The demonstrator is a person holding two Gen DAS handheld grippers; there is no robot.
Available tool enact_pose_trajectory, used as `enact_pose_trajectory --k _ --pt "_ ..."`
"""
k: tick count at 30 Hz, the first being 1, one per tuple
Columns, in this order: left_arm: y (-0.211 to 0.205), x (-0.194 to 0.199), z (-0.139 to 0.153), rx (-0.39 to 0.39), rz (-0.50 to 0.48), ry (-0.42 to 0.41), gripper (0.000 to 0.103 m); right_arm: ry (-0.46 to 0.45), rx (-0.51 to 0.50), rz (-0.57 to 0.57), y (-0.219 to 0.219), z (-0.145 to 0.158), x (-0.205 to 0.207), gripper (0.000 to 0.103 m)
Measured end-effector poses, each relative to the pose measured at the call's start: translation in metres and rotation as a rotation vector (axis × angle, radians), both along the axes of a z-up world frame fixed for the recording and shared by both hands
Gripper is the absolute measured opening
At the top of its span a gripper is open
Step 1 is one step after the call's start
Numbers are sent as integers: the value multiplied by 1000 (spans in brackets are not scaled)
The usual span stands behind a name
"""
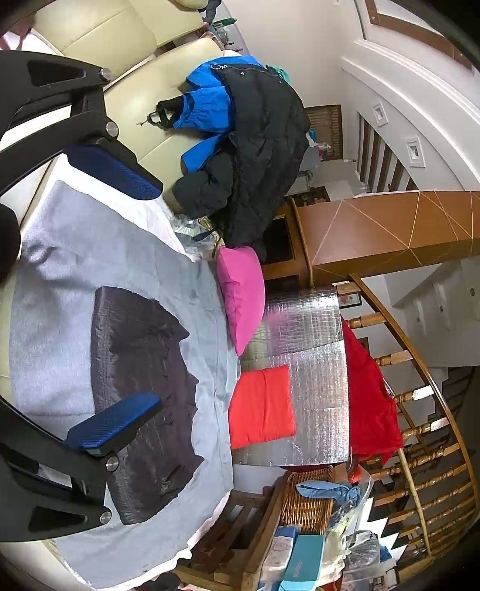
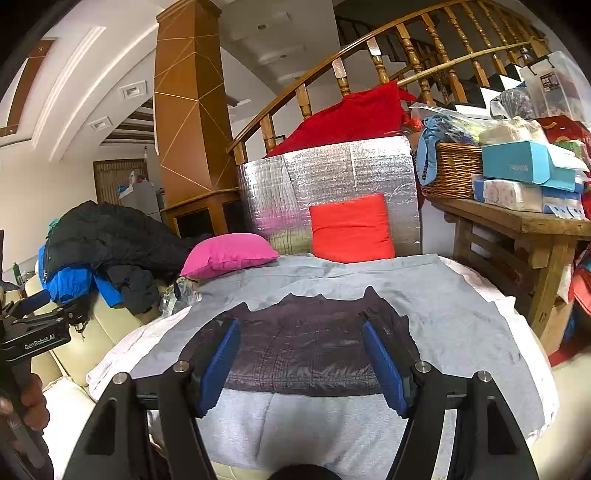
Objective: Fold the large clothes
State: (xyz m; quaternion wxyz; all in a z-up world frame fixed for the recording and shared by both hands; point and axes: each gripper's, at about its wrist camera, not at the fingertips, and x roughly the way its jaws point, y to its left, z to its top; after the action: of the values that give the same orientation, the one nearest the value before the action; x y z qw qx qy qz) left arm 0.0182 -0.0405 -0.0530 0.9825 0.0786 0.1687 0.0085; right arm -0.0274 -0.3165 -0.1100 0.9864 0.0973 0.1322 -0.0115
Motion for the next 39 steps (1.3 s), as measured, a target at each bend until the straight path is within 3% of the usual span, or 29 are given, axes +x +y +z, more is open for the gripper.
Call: enact_pose_trajectory --k 28,39 --pt "3 2 0 4 -3 -6 103 -9 -9 -3 0 5 0 72" --pt "0 20 -4 11 2 23 103 30 -14 5 2 2 24 72"
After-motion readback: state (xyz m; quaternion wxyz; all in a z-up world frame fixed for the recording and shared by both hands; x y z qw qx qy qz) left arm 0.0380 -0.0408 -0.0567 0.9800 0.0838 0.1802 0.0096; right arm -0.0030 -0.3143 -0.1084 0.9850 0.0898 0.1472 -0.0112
